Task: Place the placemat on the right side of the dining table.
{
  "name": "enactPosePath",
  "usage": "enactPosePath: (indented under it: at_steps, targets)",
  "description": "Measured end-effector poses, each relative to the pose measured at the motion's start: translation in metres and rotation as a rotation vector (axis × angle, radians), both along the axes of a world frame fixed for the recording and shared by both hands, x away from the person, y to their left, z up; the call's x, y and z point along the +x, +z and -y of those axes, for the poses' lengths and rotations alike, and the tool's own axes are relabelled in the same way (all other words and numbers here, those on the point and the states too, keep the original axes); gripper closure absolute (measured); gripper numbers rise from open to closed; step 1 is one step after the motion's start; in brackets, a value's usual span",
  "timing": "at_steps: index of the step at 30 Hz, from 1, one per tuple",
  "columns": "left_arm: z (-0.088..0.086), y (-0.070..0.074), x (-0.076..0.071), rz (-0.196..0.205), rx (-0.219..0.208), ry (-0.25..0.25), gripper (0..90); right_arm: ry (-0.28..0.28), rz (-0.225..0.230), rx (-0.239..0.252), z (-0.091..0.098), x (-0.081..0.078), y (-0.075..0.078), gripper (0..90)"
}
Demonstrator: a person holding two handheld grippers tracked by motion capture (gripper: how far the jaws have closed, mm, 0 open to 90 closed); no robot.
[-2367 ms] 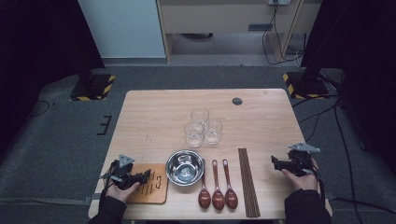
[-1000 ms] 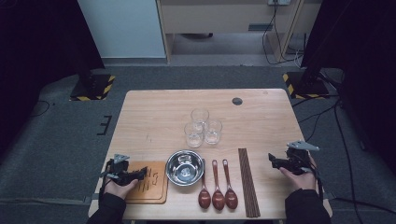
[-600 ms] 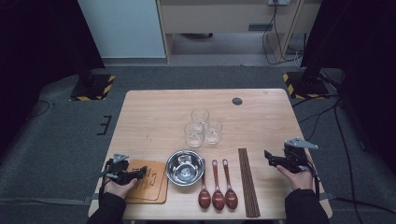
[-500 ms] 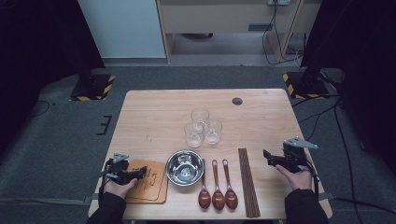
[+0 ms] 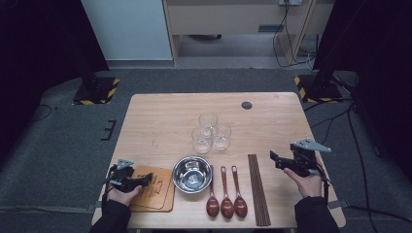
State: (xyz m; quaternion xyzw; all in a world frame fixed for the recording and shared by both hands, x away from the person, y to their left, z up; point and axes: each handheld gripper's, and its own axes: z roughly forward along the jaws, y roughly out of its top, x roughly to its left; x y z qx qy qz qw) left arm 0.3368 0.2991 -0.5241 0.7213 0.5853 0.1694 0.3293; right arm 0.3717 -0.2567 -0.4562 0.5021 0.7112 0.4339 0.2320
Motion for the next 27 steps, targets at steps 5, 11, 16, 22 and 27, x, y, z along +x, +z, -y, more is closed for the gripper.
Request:
enactPosePath:
  at_steps: [5, 11, 16, 22, 27]
  targets:
    - [0.0, 0.0, 0.0, 0.005, -0.003, -0.002, 19.3, 0.033, 0.009, 0.028, -0.017, 0.001, 0.009, 12.9]
    - [-0.001, -0.001, 0.0, 0.01, -0.004, -0.007, 19.3, 0.071, 0.03, 0.046, -0.037, 0.004, 0.022, 13.2]
    - [-0.001, -0.001, 0.0, 0.013, -0.004, -0.009, 19.3, 0.081, 0.047, 0.064, -0.051, 0.006, 0.03, 13.4]
    - [-0.001, -0.001, 0.0, 0.018, -0.004, -0.01, 19.3, 0.115, 0.054, 0.078, -0.071, 0.009, 0.034, 13.5]
    - [-0.001, -0.002, -0.001, 0.027, -0.006, -0.011, 19.4, 0.146, 0.063, 0.1, -0.092, 0.013, 0.038, 13.4]
